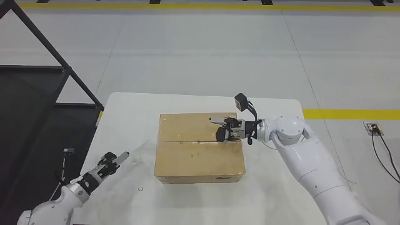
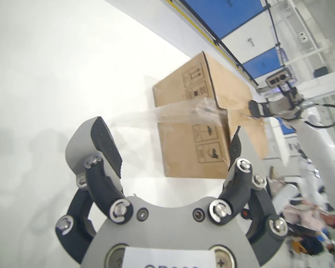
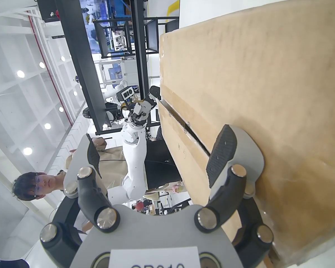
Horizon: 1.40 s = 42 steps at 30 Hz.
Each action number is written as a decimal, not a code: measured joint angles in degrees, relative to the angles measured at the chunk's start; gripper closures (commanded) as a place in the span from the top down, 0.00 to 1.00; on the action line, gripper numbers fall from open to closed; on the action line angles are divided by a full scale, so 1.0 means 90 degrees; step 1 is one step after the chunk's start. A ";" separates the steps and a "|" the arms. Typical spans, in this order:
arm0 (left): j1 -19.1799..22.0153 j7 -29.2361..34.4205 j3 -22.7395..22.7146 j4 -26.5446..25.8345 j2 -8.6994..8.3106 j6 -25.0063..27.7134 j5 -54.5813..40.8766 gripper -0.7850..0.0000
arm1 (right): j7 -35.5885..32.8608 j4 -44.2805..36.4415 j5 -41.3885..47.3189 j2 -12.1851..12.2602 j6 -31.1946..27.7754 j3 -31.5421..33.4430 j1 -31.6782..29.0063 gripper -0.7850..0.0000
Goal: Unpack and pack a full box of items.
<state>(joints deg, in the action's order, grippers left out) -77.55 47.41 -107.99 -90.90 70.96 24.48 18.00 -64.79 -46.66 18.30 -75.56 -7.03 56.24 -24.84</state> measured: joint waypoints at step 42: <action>0.2229 -0.1132 0.1516 0.3196 0.0219 -0.2838 -0.5469 1.00 | -0.0092 0.0349 -0.0007 -0.0106 -0.0112 -0.0103 0.0194 1.00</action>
<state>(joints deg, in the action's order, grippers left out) -57.49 37.23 -94.35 -62.13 72.93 -1.06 -31.23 -65.62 -43.51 18.24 -76.51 -8.04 55.31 -23.09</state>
